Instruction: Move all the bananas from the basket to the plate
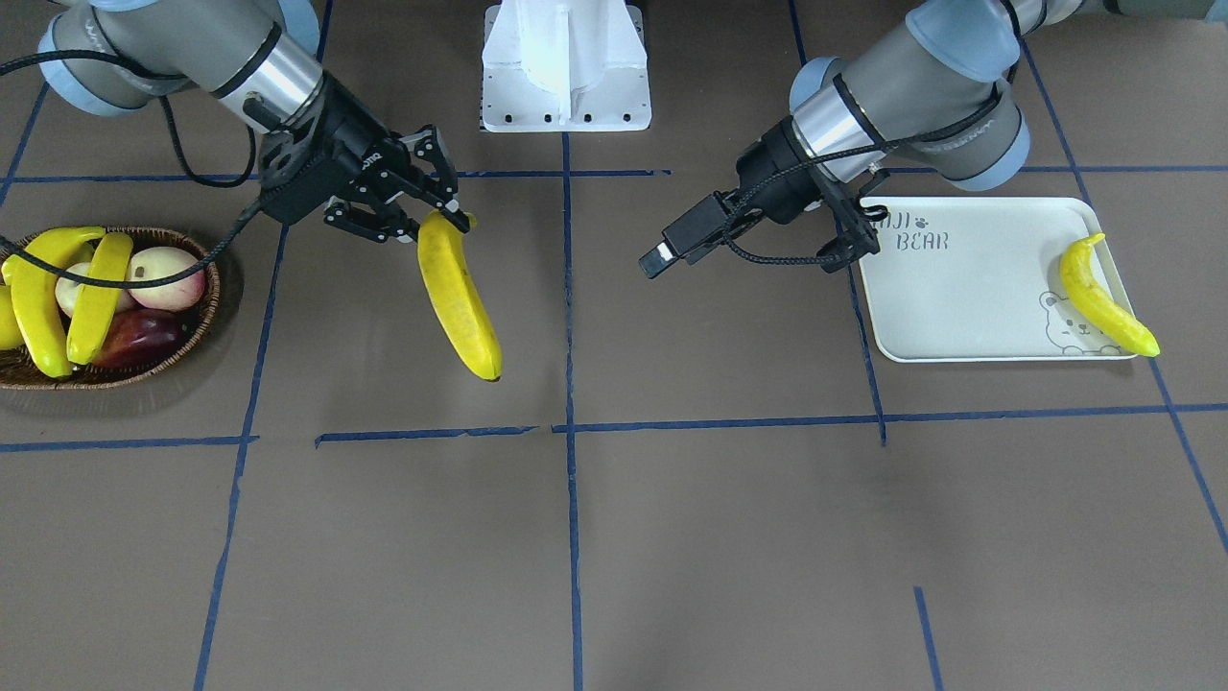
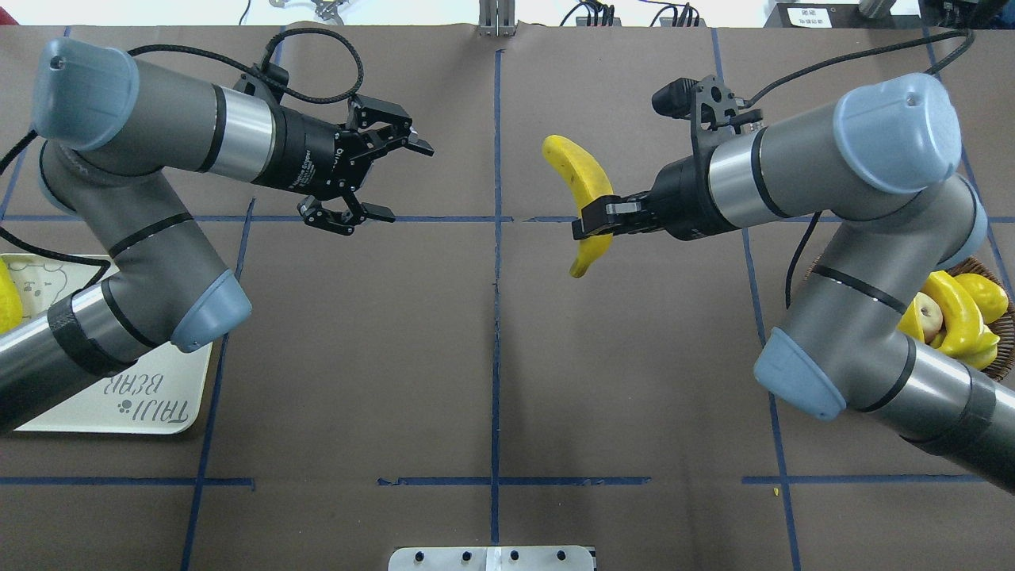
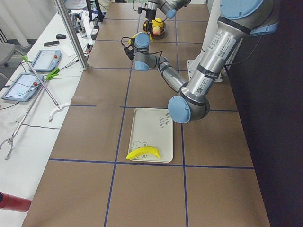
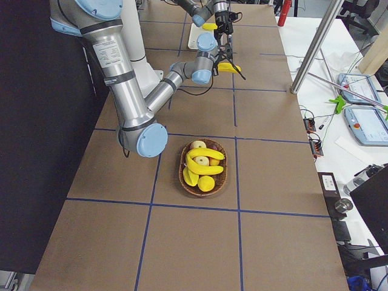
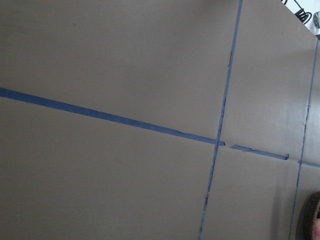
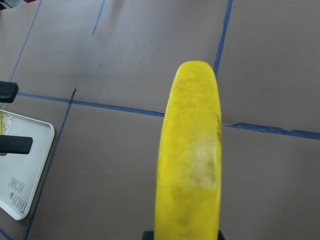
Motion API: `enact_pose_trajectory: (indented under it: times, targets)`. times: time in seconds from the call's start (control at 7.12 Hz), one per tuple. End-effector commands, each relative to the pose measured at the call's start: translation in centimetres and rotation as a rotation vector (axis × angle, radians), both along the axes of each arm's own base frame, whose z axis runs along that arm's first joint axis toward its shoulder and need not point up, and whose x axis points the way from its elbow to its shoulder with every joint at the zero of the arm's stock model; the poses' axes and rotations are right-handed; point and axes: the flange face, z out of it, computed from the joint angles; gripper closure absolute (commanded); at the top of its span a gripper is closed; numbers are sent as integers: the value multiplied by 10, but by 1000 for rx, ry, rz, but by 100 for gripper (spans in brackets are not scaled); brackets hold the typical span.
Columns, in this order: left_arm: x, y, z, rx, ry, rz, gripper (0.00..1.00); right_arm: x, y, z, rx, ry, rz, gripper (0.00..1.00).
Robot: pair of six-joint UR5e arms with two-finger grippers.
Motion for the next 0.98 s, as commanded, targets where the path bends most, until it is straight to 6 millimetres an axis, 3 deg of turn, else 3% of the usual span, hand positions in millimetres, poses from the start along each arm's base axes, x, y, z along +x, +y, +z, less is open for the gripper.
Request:
enact_pose_trajectory:
  times: [0.0,0.28,0.56,0.84]
  targets:
    - [13,2,-21,-51,22,1,1,-33,25,-18,22,-35,-4,100]
    - [51,14,-37,-60,39,-49,1,-54,41,-34,34,-55,3,100]
    - [71,15,-39,-90,21,-35,1,-67,56,-40,43,-65,0,100]
    - [80,19,-36,-99,11,-22,1,-68,59,-42,43,-71,-4,100]
